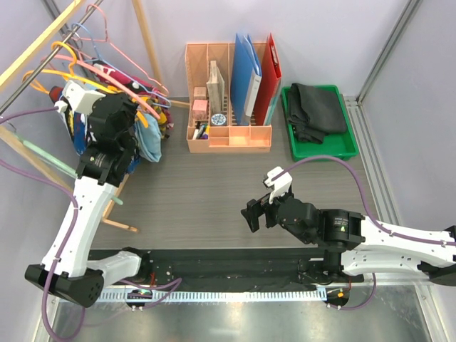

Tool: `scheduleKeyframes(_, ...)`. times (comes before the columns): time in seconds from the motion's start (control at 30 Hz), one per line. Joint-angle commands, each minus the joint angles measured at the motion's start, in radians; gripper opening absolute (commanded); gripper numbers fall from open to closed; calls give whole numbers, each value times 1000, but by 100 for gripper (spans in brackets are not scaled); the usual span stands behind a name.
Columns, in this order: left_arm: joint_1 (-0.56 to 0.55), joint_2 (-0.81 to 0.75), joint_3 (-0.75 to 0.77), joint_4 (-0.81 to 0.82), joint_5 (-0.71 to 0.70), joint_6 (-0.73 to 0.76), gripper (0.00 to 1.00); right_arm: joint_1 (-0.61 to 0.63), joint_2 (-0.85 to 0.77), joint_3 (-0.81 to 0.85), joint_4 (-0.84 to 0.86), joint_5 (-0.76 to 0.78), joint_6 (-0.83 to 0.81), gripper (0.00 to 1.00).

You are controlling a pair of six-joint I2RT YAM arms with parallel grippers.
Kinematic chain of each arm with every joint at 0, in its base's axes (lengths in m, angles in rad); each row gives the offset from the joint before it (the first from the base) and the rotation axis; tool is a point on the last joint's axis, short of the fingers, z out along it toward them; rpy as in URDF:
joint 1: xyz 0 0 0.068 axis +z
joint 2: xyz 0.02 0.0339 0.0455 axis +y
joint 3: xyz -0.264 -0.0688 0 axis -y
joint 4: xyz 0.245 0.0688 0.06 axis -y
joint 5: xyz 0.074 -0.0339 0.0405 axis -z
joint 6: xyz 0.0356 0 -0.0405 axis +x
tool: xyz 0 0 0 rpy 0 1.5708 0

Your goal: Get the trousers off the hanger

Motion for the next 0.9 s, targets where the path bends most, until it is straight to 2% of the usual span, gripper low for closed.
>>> scheduleKeyframes(0.0, -15, -46, -42, 204, 41, 178, 0, -4, 11, 29, 23, 13, 12, 99)
scheduleKeyframes(0.17, -45, -130, -141, 363, 50, 302, 0, -4, 35, 44, 24, 10, 16, 99)
scheduleKeyframes(0.27, -71, -157, -189, 510, 49, 400, 0, -4, 47, 50, 31, 7, 13, 99)
scheduleKeyframes(0.37, -81, -161, -214, 584, 44, 452, 0, -4, 59, 61, 29, -4, 16, 99)
scheduleKeyframes(0.6, -87, -132, -197, 636, 79, 544, 0, -4, 58, 73, 17, -10, 26, 99)
scheduleKeyframes(0.87, -108, -198, -240, 639, 107, 495, 0, -4, 81, 76, 18, -10, 32, 99)
